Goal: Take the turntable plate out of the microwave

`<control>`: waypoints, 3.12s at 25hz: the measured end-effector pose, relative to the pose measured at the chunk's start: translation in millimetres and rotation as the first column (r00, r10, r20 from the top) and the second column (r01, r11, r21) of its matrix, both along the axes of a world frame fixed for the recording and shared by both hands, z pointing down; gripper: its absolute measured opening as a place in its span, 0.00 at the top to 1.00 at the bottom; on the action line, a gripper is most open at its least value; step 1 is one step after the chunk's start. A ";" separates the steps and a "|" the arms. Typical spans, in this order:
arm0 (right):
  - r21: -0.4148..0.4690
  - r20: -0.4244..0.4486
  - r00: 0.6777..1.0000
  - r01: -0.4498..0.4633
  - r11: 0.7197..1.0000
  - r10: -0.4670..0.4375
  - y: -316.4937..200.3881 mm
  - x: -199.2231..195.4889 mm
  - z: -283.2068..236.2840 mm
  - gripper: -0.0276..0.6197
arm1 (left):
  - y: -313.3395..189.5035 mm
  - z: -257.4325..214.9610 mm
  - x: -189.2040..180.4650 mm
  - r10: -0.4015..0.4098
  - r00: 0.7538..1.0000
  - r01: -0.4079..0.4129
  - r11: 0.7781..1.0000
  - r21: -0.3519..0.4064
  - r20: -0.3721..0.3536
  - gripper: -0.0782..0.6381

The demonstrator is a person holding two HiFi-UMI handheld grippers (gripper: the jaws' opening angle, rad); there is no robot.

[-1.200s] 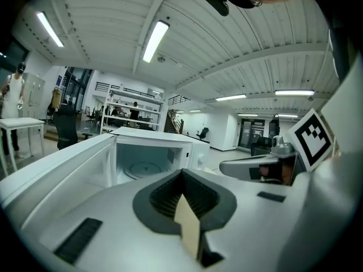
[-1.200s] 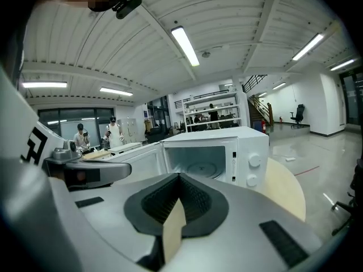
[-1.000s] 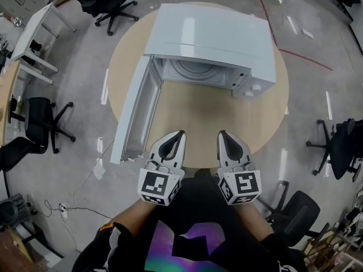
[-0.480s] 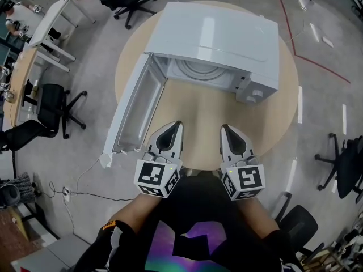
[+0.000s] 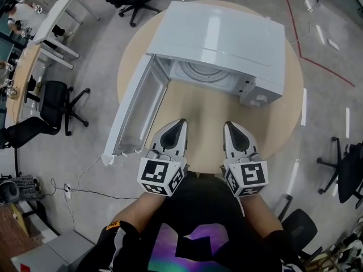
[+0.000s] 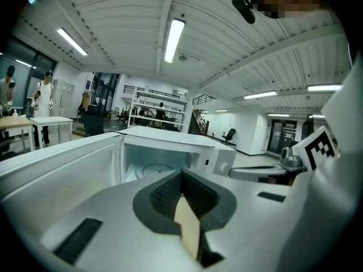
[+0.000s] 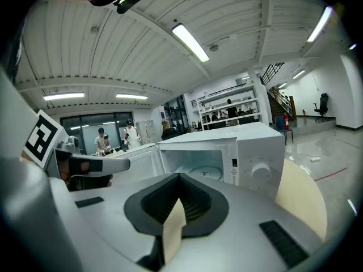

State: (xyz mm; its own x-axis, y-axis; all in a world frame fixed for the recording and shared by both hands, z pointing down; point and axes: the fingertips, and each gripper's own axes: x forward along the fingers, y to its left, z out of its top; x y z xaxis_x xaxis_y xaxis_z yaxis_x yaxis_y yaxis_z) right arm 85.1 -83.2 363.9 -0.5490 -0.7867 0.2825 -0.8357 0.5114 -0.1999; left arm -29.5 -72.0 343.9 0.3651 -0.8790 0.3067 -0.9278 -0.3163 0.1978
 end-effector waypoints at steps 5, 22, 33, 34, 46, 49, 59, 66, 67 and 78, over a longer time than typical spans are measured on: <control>-0.048 -0.017 0.999 -0.033 0.998 0.032 -14.6 -10.3 10.7 0.93 | -19.0 6.9 -6.1 0.011 1.000 -0.011 1.000 -0.016 -0.017 0.82; -0.141 -0.073 0.993 -0.105 0.984 0.096 -69.5 -72.5 29.5 0.93 | -68.3 27.1 -41.5 0.063 0.994 -0.066 0.997 -0.028 -0.090 0.82; -0.171 -0.107 0.982 -0.175 0.970 0.158 -76.9 -98.5 35.3 0.93 | -82.8 43.1 -69.7 0.088 0.985 -0.096 0.994 -0.049 -0.150 0.82; -0.176 -0.106 0.981 -0.180 0.968 0.163 -77.2 -98.5 35.9 0.93 | -83.0 44.2 -69.8 0.089 0.984 -0.098 0.994 -0.053 -0.155 0.82; -0.255 -0.042 0.979 -0.203 0.945 0.199 -99.0 -80.6 64.4 0.93 | -101.2 69.7 -56.0 0.051 0.979 -0.077 0.989 -0.123 -0.200 0.82; -0.273 -0.021 0.979 -0.199 0.941 0.201 -109.2 -75.8 73.5 0.93 | -111.6 79.5 -52.8 0.027 0.978 -0.058 0.988 -0.146 -0.208 0.82; -0.316 0.035 0.977 -0.187 0.930 0.208 -138.6 -62.3 101.2 0.93 | -136.8 124.5 -36.2 -0.023 0.971 -0.045 0.960 -0.278 -0.237 0.82; -0.335 0.044 0.978 -0.176 0.926 0.202 -152.9 -60.4 114.8 0.93 | -158.8 148.0 -34.2 -0.082 0.947 -0.033 0.937 -0.349 -0.309 0.82; -0.338 0.044 0.979 -0.175 0.925 0.201 -154.6 -60.3 116.9 0.93 | -161.6 149.9 -34.4 -0.088 0.944 -0.031 0.935 -0.354 -0.317 0.82; -0.367 0.053 0.978 -0.168 0.915 0.201 -172.1 -53.4 136.3 0.93 | -186.1 172.3 -30.2 -0.172 0.903 -0.011 0.907 -0.422 -0.394 0.79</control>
